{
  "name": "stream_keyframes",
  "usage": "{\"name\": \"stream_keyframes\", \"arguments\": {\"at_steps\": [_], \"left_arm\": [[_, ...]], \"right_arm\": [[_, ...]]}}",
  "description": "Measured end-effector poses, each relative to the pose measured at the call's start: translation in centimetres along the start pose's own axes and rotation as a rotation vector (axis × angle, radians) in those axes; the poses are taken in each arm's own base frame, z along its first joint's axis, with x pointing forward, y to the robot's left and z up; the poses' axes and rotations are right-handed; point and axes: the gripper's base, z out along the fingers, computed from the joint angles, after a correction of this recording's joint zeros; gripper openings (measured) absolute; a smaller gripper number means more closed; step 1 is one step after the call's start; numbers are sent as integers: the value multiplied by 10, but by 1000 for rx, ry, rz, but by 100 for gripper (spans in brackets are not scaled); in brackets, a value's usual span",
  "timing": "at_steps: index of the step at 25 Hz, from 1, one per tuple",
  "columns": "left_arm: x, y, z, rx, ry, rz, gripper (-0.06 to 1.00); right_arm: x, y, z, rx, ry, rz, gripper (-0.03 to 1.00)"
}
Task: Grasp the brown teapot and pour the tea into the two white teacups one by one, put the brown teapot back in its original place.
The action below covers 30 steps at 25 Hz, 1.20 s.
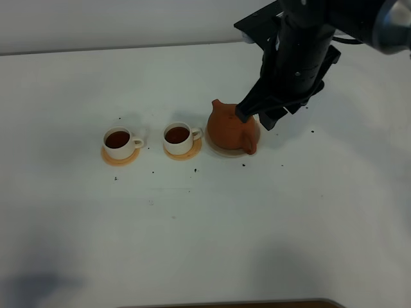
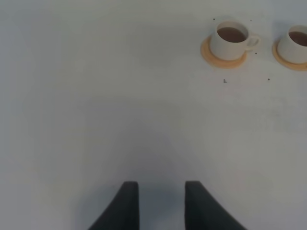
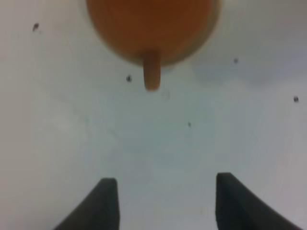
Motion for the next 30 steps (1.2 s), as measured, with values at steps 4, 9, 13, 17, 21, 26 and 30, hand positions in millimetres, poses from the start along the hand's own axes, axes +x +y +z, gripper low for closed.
{"name": "stream_keyframes", "arguments": {"at_steps": [4, 9, 13, 17, 21, 26, 30], "left_arm": [[0, 0, 0, 0, 0, 0, 28], [0, 0, 0, 0, 0, 0, 28], [0, 0, 0, 0, 0, 0, 28], [0, 0, 0, 0, 0, 0, 28], [0, 0, 0, 0, 0, 0, 28], [0, 0, 0, 0, 0, 0, 28], [0, 0, 0, 0, 0, 0, 28]], "right_arm": [[30, 1, -38, 11, -44, -2, 48], [70, 3, -76, 26, -98, -8, 48], [106, 7, -83, 9, -87, -5, 47], [147, 11, -84, -12, -67, -29, 47], [190, 17, -83, -35, -61, -47, 45], [242, 25, -75, -82, -68, -69, 42], [278, 28, -63, -85, -71, -79, 41]]}}
